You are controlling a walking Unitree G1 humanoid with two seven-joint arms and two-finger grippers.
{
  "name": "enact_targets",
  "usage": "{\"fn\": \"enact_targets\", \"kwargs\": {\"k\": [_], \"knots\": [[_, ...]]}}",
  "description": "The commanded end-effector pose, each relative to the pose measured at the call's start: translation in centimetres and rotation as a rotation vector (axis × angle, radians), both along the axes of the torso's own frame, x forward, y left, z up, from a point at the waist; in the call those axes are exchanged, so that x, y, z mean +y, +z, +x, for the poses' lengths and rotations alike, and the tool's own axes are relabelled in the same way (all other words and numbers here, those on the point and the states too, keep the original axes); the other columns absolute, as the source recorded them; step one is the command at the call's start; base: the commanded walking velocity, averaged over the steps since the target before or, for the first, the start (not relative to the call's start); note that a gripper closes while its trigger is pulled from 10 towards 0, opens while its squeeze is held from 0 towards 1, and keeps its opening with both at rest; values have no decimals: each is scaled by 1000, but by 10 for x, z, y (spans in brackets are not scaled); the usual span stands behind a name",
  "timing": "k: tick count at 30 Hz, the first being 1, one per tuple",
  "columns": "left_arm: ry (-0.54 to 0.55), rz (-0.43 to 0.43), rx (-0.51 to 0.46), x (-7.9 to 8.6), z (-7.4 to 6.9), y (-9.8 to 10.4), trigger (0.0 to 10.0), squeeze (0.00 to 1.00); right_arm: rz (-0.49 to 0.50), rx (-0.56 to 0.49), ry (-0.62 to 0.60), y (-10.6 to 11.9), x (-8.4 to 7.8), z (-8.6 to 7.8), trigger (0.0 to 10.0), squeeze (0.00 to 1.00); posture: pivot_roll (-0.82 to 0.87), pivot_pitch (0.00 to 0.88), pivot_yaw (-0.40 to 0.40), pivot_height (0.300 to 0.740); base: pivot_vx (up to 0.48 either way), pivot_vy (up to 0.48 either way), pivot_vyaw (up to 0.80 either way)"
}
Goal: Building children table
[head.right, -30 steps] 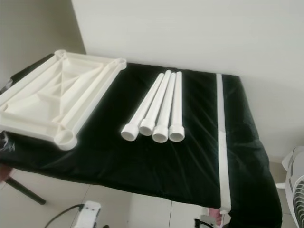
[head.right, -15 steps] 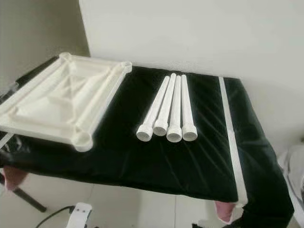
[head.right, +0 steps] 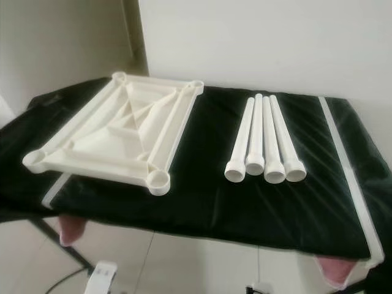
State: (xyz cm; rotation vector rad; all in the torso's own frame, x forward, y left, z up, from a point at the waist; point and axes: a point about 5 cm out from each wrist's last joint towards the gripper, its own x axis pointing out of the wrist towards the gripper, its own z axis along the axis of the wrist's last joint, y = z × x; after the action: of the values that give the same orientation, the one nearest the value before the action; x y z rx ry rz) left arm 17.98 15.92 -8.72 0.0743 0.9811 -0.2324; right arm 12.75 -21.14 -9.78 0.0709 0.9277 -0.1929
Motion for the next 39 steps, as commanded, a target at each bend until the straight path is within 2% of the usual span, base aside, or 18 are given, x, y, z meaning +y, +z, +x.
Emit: {"fn": "enact_targets", "kwargs": {"k": [1, 13, 22, 23, 24, 28, 29, 30, 31, 32, 36, 39], "knots": [[0, 25, 21, 7, -5, -2, 10000, 0, 18, 40, -7, -4, 5, -9, 10000, 0, 45, 0, 30, 740, 0, 0, 0], [-19, 18, 15, 8, -5, -2, 10000, 0, 26, 46, -24, -6, 5, -14, 10000, 0, 46, 0, 35, 740, 0, 0, 0], [-37, 19, 1, 10, -4, -1, 10000, 0, 23, 21, -61, -4, -3, -16, 10000, 0, 47, 0, 39, 740, 0, 0, 0], [-40, -11, -20, 10, -2, 1, 10000, 1000, 21, -2, -61, -2, -6, -14, 10000, 227, 47, 0, 38, 740, 0, 0, 0], [-82, -15, -59, 9, 4, 5, 10000, 1000, 20, -49, -55, 1, -10, -9, 10000, 1000, 44, 0, 40, 740, 0, 0, 0], [-166, 11, -109, 8, 11, 10, 10000, 1000, -4, -96, -43, 6, -14, -3, 10000, 1000, 43, 0, 40, 740, 0, 0, 0], [-213, -12, -159, 8, 19, 16, 10000, 0, -7, -163, -28, 12, -18, 5, 10000, 780, 43, 0, 43, 740, 0, 0, 0], [-226, -36, -190, 9, 23, 20, 10000, 0, 1, -199, -10, 15, -18, 9, 10000, 0, 41, 0, 44, 740, 0, 0, 0], [-226, -36, -190, 9, 23, 20, 10000, 0, 1, -199, -10, 15, -18, 9, 10000, 0, 41, 0, 44, 740, 0, 0, 0], [-260, -54, -234, 11, 28, 25, 10000, 0, 7, -243, 22, 19, -19, 14, 10000, 0, 39, 0, 43, 740, 0, 0, 0], [-387, -60, -303, 10, 34, 34, 10000, 0, 12, -299, 66, 26, -20, 22, 10000, 0, 40, 0, 41, 740, 0, 0, 0], [-402, -65, -318, 11, 35, 36, 10000, 0, 6, -309, 78, 27, -21, 23, 10000, 0, 40, 0, 41, 740, 0, 0, 0]]}}
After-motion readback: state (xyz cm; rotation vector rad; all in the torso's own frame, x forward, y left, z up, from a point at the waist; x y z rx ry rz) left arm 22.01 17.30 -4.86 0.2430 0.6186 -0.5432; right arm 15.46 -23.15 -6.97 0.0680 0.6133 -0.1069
